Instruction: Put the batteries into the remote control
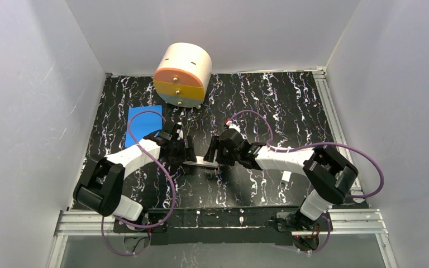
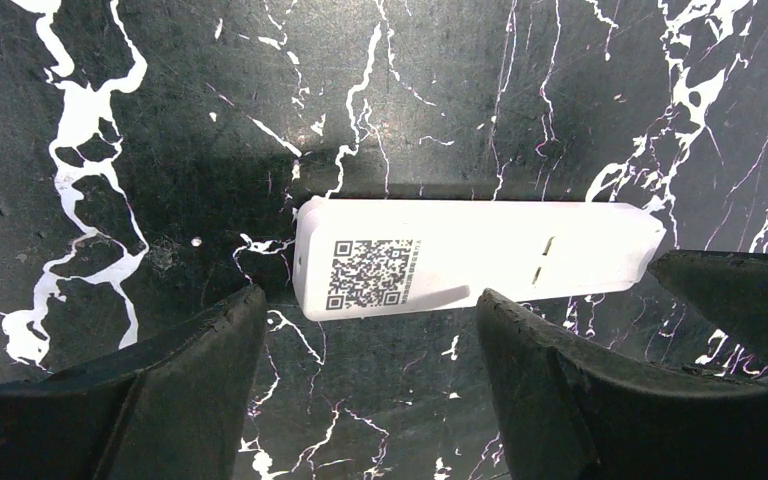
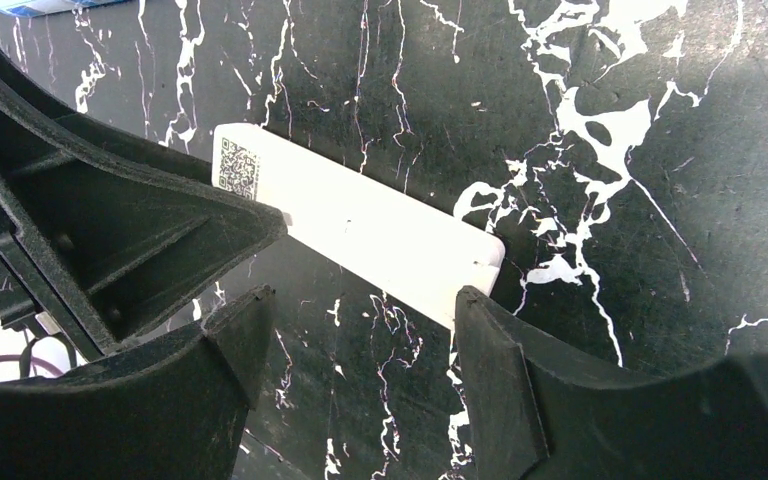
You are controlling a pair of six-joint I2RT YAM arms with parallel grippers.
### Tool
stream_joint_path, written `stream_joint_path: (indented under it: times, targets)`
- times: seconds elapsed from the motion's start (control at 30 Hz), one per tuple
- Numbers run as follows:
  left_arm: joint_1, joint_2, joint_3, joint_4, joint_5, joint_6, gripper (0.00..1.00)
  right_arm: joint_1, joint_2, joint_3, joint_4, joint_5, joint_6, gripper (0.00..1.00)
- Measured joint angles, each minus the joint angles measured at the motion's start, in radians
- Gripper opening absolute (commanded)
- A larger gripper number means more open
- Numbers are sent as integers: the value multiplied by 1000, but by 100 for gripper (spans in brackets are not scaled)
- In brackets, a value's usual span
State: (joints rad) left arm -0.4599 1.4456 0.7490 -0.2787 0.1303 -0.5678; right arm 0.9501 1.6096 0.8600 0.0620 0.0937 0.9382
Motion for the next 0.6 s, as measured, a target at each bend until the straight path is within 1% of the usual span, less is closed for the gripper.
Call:
stream_joint_path:
  times: [0.13,0.3,0.47,0.6]
  targets:
    - [0,0,0,-2,0,3,75,0,-6,0,-7,8,-4,73]
    - [0,0,2,-7,-3,4,75,0,-51,0,-20,37,-13,74]
    - [0,-3,2,-8,-3,8,83,0,-66,0,-84,74,-13,73]
    - [0,-20,4,-6,-3,11,85,0,-44,2,-152,92,-10,71]
